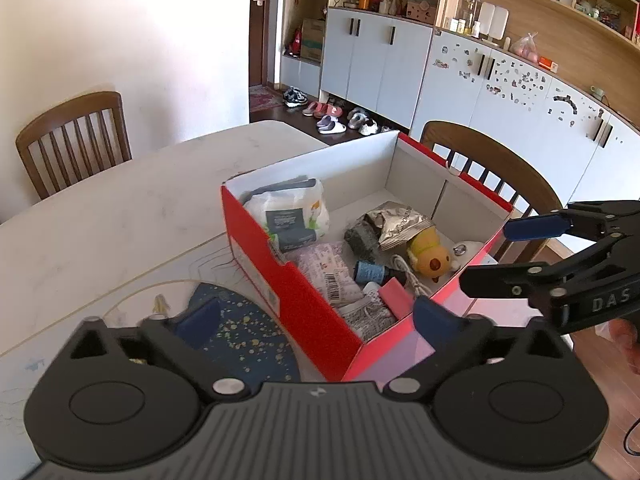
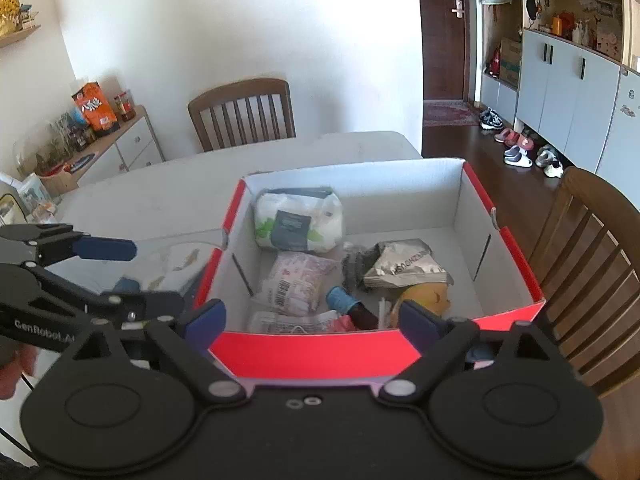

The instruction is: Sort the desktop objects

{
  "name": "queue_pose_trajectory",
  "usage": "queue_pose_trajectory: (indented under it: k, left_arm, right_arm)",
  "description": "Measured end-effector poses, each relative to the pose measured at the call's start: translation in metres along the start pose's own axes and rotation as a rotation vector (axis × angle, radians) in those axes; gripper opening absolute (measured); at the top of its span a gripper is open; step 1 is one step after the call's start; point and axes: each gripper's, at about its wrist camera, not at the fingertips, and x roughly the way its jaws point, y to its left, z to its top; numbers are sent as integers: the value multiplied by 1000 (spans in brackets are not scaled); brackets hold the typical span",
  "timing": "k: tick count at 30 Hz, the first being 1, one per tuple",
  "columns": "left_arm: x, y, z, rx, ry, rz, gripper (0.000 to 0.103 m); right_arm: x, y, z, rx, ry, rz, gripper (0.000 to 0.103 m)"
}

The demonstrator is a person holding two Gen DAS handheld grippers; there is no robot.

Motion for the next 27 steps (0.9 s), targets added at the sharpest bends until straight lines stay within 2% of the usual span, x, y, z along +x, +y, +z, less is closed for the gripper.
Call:
queue_pose_trajectory:
  k: [9,13,27]
  left_arm:
    - [-10,6,-13,20,6,-12,103]
    - [-14,8,-17,22,-1,-44,103]
    - [-16,2,-23,29,9,-84,103]
  right_arm:
    - [-5,9,-11,41,1,-34,95]
    - [-8,11,-17,54,1,-42,95]
    - [-11,12,-28,78,9,-67,95]
